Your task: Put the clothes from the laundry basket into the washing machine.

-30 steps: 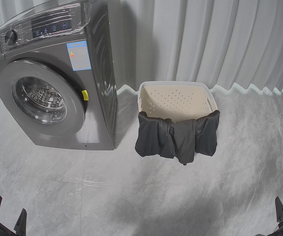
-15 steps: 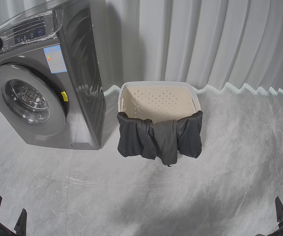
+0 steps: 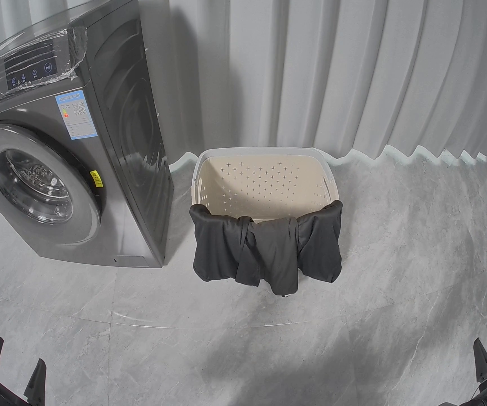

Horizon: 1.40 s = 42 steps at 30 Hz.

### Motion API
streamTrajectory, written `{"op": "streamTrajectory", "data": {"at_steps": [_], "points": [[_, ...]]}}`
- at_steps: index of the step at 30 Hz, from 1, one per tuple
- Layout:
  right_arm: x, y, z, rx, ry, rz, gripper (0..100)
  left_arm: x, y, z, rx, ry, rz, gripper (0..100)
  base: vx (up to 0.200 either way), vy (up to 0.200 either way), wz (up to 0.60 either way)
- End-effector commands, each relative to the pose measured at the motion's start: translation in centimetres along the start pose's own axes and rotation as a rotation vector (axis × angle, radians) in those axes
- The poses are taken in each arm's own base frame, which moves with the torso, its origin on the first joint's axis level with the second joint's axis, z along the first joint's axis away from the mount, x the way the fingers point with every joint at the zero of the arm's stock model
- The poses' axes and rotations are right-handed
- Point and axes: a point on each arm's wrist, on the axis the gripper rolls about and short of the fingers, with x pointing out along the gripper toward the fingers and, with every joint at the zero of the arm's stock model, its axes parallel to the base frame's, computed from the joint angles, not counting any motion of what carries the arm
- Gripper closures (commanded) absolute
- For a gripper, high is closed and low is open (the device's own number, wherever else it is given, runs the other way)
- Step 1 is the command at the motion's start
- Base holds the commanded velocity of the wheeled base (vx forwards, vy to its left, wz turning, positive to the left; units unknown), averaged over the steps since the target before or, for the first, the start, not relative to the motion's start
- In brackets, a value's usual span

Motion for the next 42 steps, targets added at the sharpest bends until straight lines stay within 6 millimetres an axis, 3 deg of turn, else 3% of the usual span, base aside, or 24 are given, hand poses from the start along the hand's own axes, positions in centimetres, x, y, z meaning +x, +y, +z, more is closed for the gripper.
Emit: {"op": "streamTrajectory", "data": {"at_steps": [1, 5, 14, 26, 38, 42], "points": [[0.01, 0.00, -0.53, 0.000, 0.001, 0.000, 0, -0.02, 0.01, -0.49, -0.001, -0.001, 0.001, 0, 0.200, 0.000, 0.00], [0.01, 0.00, -0.53, 0.000, 0.001, 0.000, 0, -0.02, 0.01, -0.49, -0.001, -0.001, 0.001, 0, 0.200, 0.000, 0.00], [0.01, 0.00, -0.53, 0.000, 0.001, 0.000, 0, -0.02, 0.01, -0.49, -0.001, -0.001, 0.001, 0, 0.000, 0.000, 0.00], [0.01, 0.00, -0.53, 0.000, 0.001, 0.000, 0, -0.02, 0.01, -0.49, -0.001, -0.001, 0.001, 0, 0.000, -0.200, 0.00], [0.01, 0.00, -0.53, 0.000, 0.001, 0.000, 0, -0.02, 0.01, -0.49, 0.001, -0.001, 0.001, 0, 0.000, 0.000, 0.00], [0.01, 0.00, -0.53, 0.000, 0.001, 0.000, 0, -0.02, 0.01, -0.49, 0.001, -0.001, 0.001, 0, 0.200, 0.000, 0.00]]}}
